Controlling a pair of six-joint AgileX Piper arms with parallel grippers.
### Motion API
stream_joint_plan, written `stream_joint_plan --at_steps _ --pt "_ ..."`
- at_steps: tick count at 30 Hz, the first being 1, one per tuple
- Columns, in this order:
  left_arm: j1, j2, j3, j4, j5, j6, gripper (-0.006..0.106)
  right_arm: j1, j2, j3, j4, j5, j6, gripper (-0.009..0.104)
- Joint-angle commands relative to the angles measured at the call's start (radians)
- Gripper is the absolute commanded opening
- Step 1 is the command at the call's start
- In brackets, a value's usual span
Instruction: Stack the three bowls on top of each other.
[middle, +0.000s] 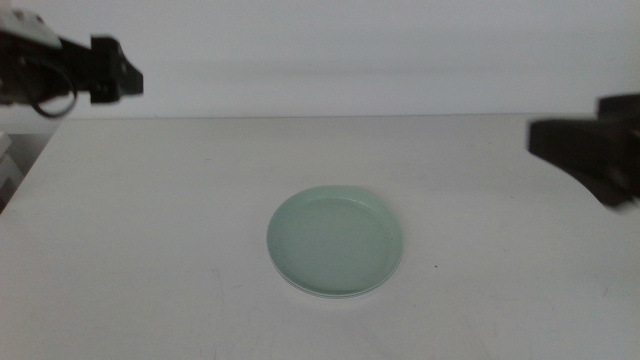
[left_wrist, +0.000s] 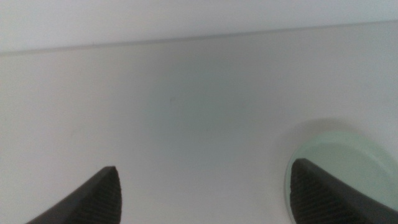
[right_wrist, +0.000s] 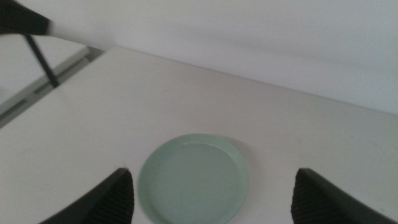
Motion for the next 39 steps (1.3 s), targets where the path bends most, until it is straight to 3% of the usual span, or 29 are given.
stream_joint_plan --at_steps 1,6,11,16,29,39 --pt "0.001 -0.036 -0.077 -0.008 -0.018 -0.002 0.093 -0.023 0.083 -0.091 -0.047 -0.083 0.058 0.064" --pt "0.001 -0.064 -0.111 0.007 0.006 0.036 0.092 -0.168 0.262 -0.231 -0.04 -0.048 0.064 0.064" --pt "0.001 -0.168 -0.032 0.021 -0.025 0.043 0.091 -0.356 0.316 -0.294 0.102 0.006 -0.1 0.064" --pt "0.001 -0.314 0.116 0.043 -0.077 0.043 0.091 -0.451 0.214 -0.234 0.143 0.026 -0.23 0.064" --pt "0.001 -0.798 0.614 -0.003 -0.35 0.043 0.091 -0.456 -0.36 0.338 0.212 -0.303 -0.443 0.064" --pt "0.001 -0.902 0.829 -0.032 -0.485 0.043 0.091 -0.456 -0.612 0.535 0.214 -0.332 -0.457 0.064"
